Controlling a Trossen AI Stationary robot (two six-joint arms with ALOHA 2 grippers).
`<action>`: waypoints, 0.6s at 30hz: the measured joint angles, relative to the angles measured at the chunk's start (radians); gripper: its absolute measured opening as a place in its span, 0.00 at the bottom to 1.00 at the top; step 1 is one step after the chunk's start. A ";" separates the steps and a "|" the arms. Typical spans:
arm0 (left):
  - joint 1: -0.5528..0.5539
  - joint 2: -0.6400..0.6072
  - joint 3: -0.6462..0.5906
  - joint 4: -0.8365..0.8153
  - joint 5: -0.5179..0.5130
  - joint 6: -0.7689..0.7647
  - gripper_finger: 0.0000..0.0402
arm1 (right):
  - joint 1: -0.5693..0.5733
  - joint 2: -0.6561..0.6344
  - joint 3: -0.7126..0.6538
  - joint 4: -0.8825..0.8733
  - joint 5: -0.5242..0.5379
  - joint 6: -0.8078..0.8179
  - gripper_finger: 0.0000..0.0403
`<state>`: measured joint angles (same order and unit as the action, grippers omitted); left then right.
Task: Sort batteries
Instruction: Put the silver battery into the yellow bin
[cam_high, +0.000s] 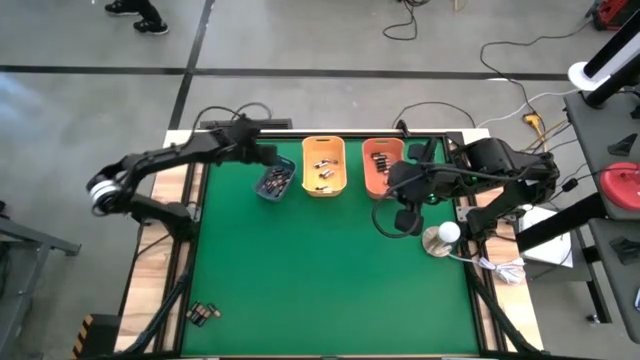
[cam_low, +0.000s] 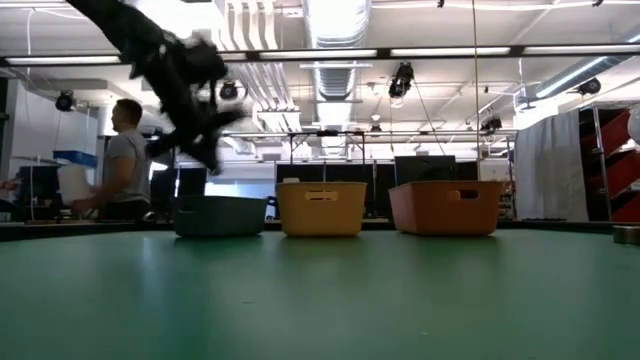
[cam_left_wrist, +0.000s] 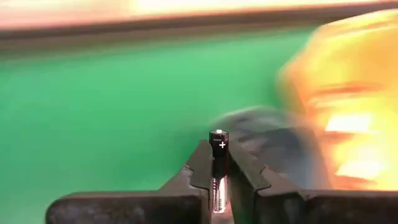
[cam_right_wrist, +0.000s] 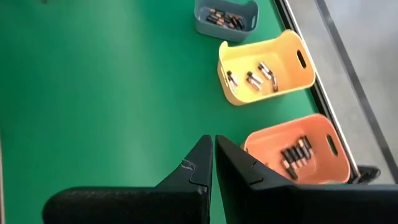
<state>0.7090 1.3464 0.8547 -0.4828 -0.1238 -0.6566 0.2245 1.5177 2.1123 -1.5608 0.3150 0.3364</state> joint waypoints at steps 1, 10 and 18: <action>-0.026 -0.025 0.006 0.060 0.013 0.038 0.01 | 0.000 0.001 -0.003 0.012 0.001 -0.013 0.03; -0.226 0.028 0.093 0.393 0.018 0.189 0.01 | -0.002 0.005 -0.073 0.086 0.002 -0.091 0.03; -0.248 0.344 0.418 0.074 0.091 0.525 0.00 | 0.002 0.007 -0.128 0.075 -0.014 0.002 0.03</action>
<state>0.4609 1.6903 1.2725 -0.4091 -0.0332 -0.1312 0.2261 1.5242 1.9839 -1.4862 0.3013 0.3380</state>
